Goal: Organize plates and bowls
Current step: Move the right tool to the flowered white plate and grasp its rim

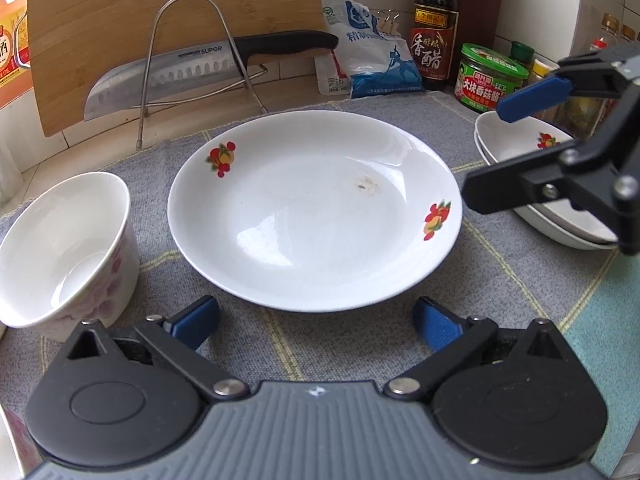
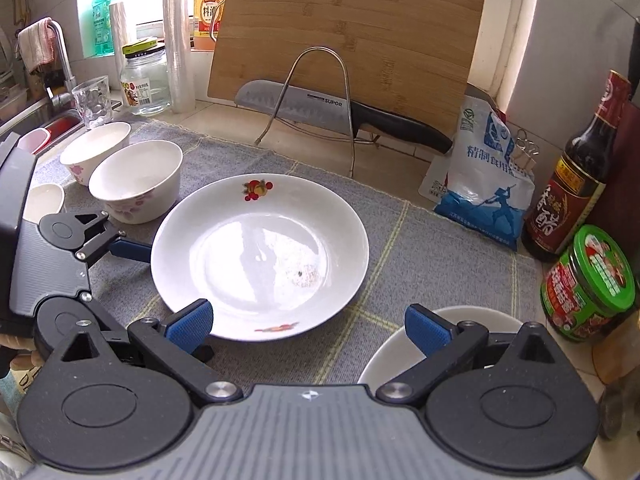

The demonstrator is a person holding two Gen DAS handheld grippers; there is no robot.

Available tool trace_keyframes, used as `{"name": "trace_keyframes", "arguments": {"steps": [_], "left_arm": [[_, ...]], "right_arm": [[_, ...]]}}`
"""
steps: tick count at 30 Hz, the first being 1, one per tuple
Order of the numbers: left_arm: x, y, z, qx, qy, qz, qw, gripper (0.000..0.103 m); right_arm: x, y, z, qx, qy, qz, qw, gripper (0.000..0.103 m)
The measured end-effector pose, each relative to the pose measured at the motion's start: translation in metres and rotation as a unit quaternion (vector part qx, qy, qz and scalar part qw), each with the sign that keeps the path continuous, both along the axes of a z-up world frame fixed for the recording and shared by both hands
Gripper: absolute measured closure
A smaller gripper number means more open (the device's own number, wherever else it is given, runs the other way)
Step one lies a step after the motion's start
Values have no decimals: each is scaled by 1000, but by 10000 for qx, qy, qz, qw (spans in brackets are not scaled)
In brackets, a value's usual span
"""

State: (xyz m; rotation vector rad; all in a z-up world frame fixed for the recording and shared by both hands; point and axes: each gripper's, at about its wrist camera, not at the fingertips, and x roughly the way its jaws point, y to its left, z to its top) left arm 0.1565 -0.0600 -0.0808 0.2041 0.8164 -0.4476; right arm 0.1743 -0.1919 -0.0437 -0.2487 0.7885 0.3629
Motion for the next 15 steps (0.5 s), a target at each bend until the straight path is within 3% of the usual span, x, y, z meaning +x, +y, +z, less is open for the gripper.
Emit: {"name": "trace_keyframes", "arguments": {"steps": [9, 15], "left_arm": [[9, -4, 0, 32, 99, 162, 9998, 0], [9, -4, 0, 26, 93, 221, 9997, 0]], "right_arm": [[82, 7, -31, -52, 673, 15, 9977, 0], [115, 14, -53, -72, 1131, 3, 9936, 0]]}}
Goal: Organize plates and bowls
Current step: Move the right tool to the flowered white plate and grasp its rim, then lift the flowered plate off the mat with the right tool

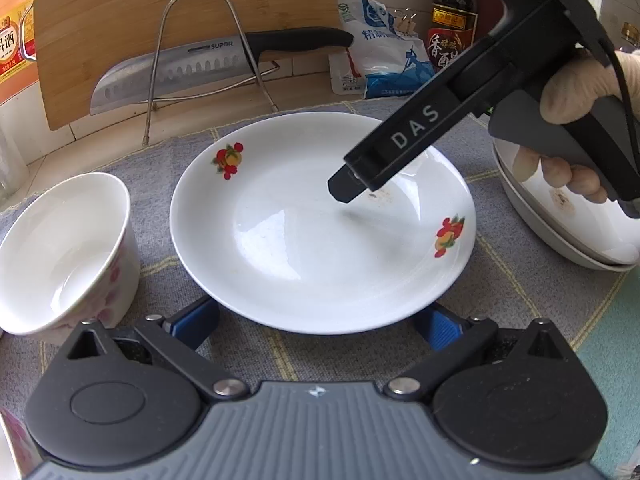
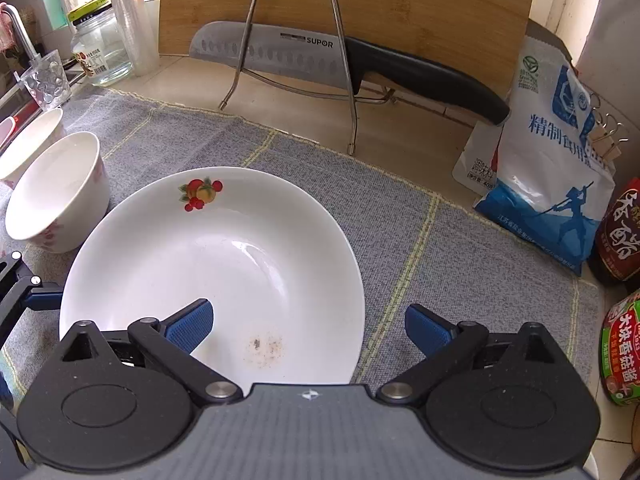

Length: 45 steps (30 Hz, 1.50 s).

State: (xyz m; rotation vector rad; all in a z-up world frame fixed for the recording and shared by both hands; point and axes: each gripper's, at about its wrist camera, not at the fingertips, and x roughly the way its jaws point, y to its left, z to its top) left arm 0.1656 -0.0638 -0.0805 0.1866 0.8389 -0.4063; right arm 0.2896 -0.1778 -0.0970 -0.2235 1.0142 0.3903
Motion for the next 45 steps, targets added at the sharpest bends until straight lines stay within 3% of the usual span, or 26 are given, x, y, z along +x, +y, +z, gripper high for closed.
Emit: {"name": "trace_keyframes", "arguments": {"steps": [3, 15, 20, 38, 45], "left_arm": [[0, 0, 0, -5, -7, 9, 10000, 0], [2, 0, 0, -4, -2, 73, 10000, 0], [-1, 2, -1, -43, -118, 95, 9999, 0], [2, 5, -3, -82, -257, -211, 9994, 0], [-1, 4, -1, -40, -356, -252, 9990, 1]], "right_arm": [[7, 2, -8, 121, 264, 38, 9996, 0], [11, 6, -8, 9, 333, 105, 9994, 0], [16, 5, -7, -38, 426, 404, 9983, 0], [37, -8, 1, 960, 829, 1450, 9813, 0], [45, -4, 3, 1125, 926, 1700, 9746, 13]]}}
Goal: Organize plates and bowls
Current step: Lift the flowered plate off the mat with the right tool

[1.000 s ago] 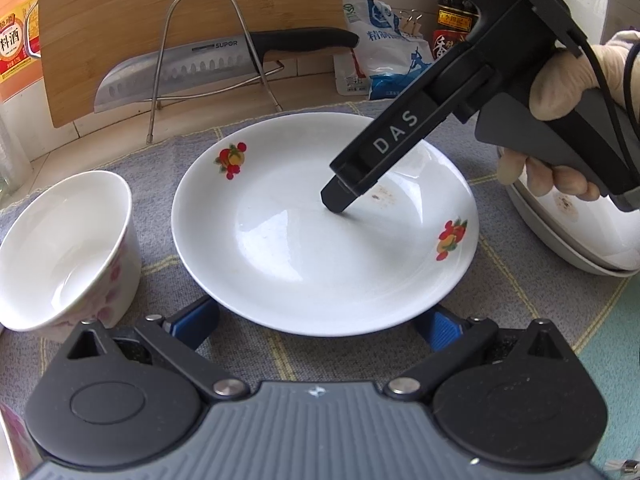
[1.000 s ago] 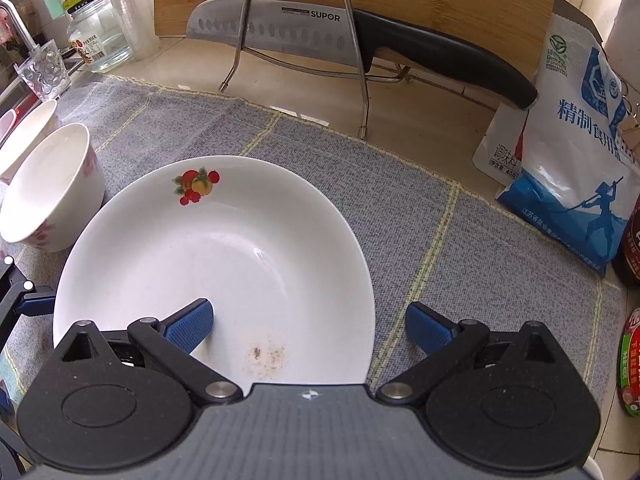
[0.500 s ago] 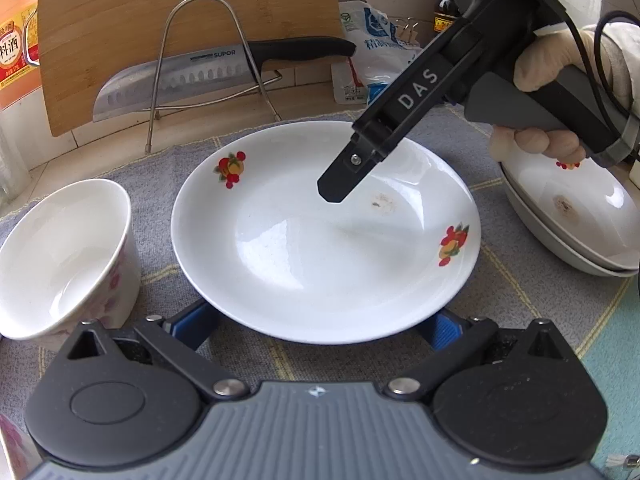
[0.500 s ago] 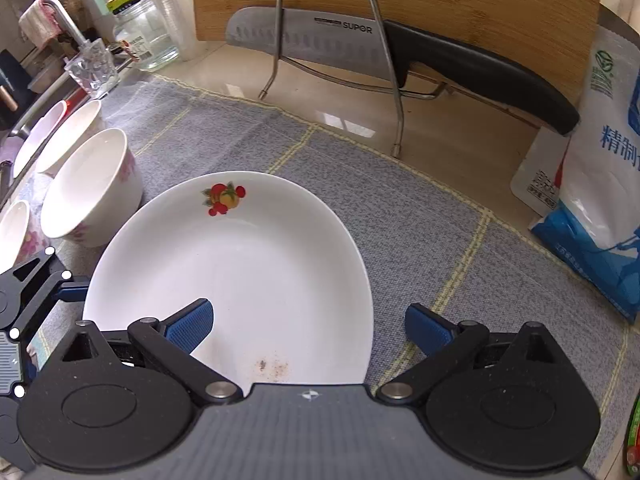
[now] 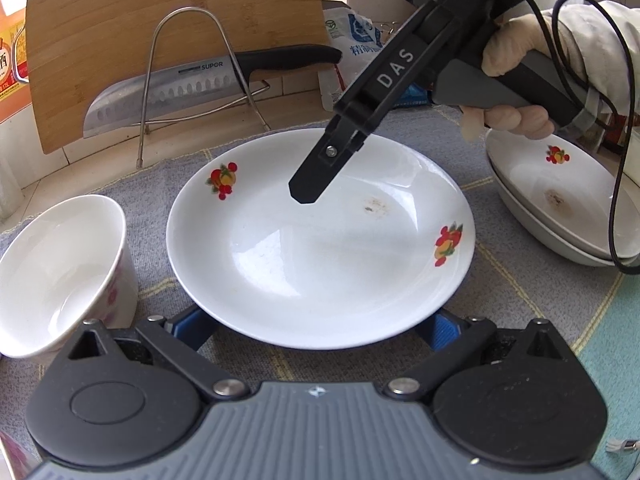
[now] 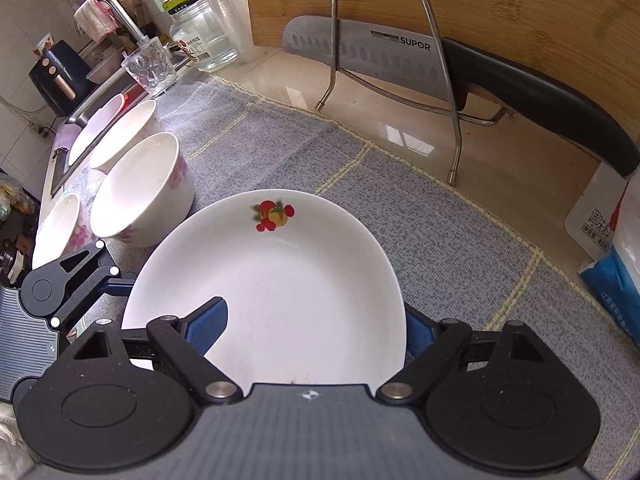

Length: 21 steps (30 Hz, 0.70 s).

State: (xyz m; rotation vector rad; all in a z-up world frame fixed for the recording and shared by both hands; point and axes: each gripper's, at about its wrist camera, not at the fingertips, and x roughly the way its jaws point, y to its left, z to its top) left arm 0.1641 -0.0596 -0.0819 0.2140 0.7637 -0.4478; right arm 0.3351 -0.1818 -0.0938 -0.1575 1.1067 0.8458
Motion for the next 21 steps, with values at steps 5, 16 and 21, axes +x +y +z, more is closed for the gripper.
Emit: {"name": "trace_keyframes", "arguments": {"steps": [5, 16, 21], "left_arm": [[-1, -1, 1, 57, -59, -51, 10000, 1], [-2, 1, 0, -1, -101, -46, 9999, 1], [-1, 1, 0, -12, -102, -67, 9999, 1]], "right_arm": [[7, -1, 0, 126, 171, 26, 9998, 14], [18, -1, 0, 213, 399, 175, 9988, 13], [23, 0, 0, 277, 510, 260, 9980, 13]]}}
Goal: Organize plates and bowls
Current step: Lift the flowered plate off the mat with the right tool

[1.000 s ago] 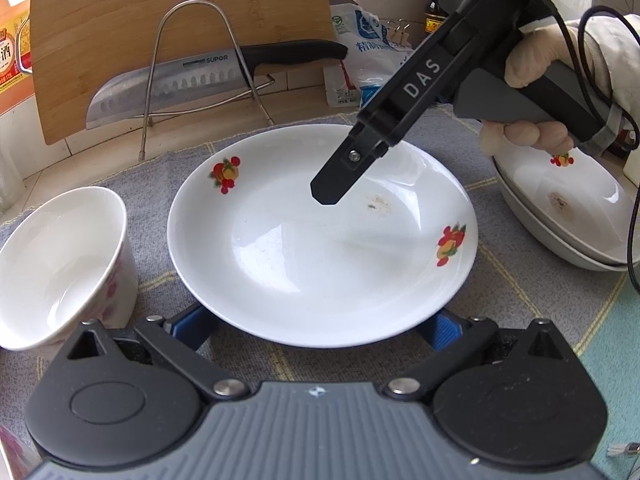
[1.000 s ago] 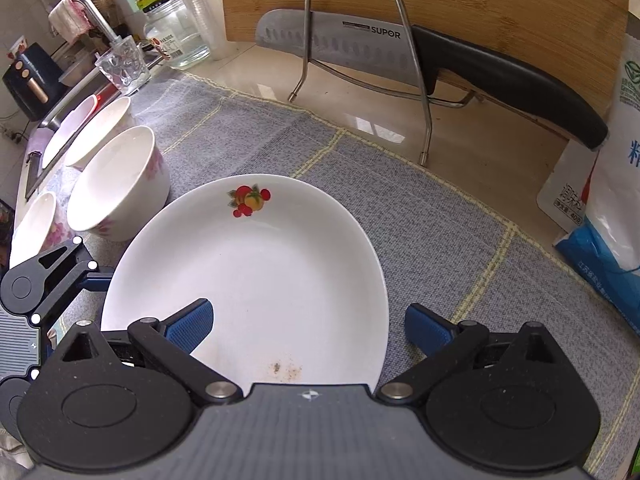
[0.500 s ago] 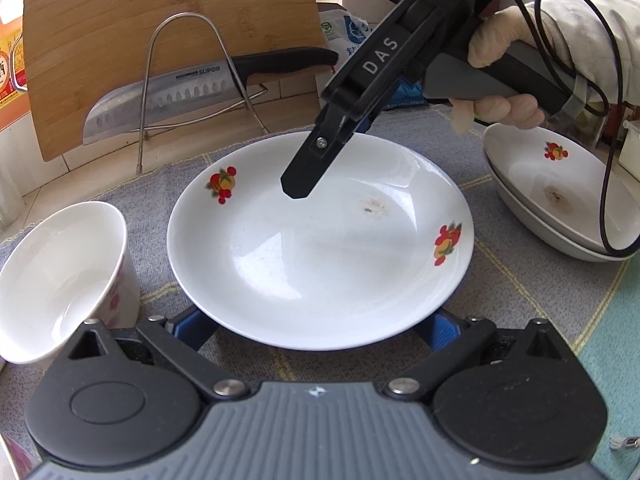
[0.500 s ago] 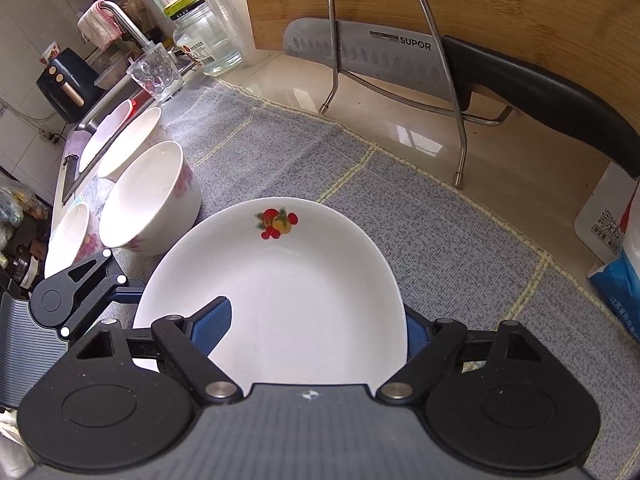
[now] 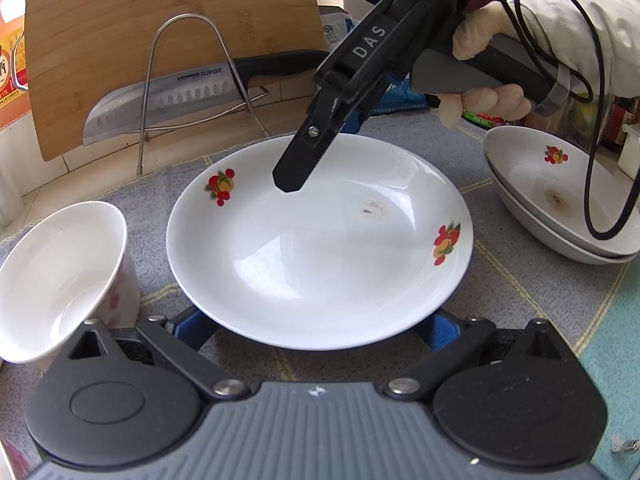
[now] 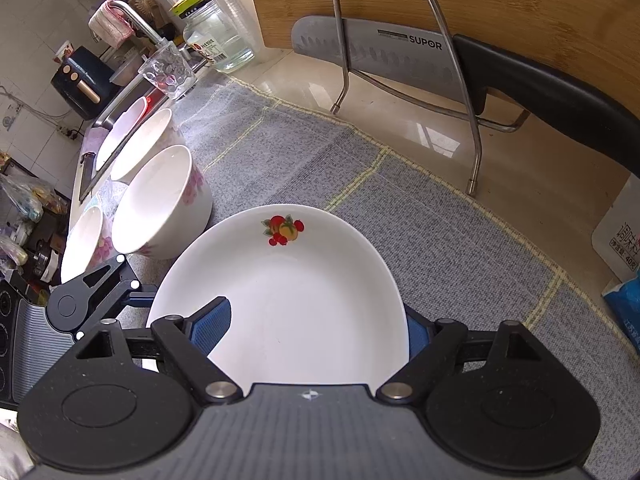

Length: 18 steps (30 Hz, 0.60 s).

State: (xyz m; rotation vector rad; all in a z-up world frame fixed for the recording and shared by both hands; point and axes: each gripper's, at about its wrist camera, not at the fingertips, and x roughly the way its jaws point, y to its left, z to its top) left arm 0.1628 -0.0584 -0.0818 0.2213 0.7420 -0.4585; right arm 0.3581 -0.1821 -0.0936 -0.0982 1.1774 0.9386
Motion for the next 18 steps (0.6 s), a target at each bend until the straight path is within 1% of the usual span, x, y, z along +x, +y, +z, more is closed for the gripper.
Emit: {"name": "trace_keyframes", "arguments": {"steps": [3, 10, 18], "left_arm": [[0, 0, 0, 12, 12, -24, 10000, 1], [-1, 2, 2, 95, 76, -175, 9998, 2], [-8, 6, 8, 116, 166, -405, 9990, 2]], "right_arm": [[-1, 1, 0, -28, 40, -19, 10000, 12], [-5, -3, 0, 28, 288, -182, 9994, 12], [-22, -6, 3, 35, 341, -352, 9988, 12]]}}
